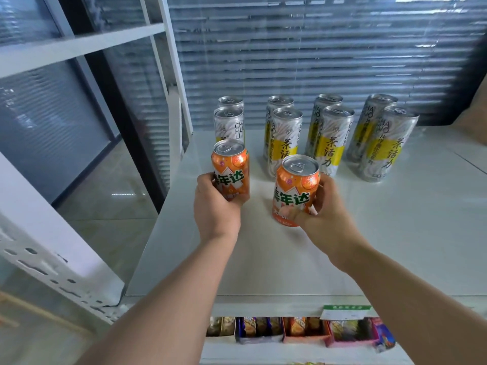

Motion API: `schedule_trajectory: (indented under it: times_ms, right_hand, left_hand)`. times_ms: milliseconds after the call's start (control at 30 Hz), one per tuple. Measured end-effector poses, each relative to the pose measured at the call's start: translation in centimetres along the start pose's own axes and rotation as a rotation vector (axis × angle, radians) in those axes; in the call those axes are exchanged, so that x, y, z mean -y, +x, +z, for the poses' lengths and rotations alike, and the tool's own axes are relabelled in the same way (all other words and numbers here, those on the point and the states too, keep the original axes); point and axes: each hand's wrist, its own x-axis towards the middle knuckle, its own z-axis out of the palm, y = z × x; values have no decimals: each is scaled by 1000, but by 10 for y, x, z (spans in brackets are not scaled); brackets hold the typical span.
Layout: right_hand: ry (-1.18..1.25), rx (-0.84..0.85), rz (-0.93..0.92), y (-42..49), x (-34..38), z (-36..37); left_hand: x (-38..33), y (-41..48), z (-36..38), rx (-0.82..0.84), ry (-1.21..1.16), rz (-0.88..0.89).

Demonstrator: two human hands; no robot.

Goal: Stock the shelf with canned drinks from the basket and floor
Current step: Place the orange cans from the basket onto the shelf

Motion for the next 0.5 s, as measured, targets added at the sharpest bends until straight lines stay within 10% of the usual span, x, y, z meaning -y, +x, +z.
schedule_trajectory:
  times_ms: [500]
  right_hand:
    - [-272, -116, 69, 18, 7, 13]
  left_hand:
    - [1, 5, 1, 22, 55, 57]
